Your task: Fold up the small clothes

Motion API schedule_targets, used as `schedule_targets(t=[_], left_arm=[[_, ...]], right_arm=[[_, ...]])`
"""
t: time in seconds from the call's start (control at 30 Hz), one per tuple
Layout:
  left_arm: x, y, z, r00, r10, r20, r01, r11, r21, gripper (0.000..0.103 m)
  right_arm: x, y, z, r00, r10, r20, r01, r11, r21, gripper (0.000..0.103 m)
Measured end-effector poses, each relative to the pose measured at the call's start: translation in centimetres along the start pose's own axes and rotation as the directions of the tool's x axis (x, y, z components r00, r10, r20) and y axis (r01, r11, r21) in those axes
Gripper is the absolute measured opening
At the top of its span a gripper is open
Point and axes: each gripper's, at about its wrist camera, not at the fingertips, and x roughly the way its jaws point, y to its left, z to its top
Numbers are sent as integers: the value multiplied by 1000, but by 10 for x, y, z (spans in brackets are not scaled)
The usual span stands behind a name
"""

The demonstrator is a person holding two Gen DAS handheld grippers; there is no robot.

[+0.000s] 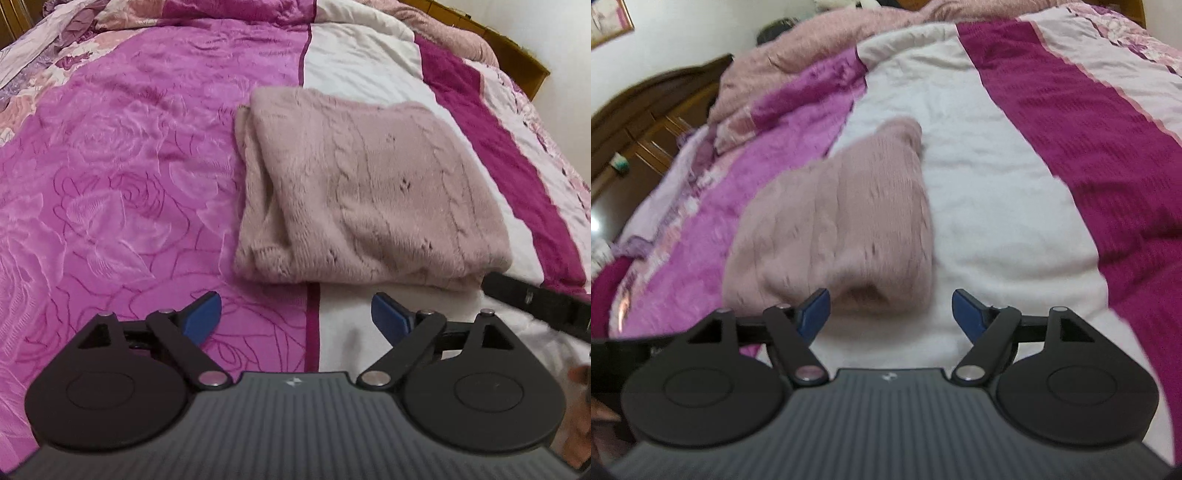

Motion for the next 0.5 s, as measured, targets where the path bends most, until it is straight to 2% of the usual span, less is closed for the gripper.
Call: schedule_targets(t=[0.13, 0.27, 0.5], left_arm=[[6, -5, -2, 1000, 14, -10, -14, 1000, 13, 93], [10, -9, -4, 999, 30, -14, -30, 999, 25, 94], [17, -12, -7, 998, 55, -22, -54, 998, 44, 95]], right_arm=[[13, 4, -15, 997, -64, -53, 61, 997, -45, 74], [20, 12, -23, 991, -121, -49, 114, 986, -121, 74], [24, 16, -31, 991, -129, -41, 122, 981, -152, 78]])
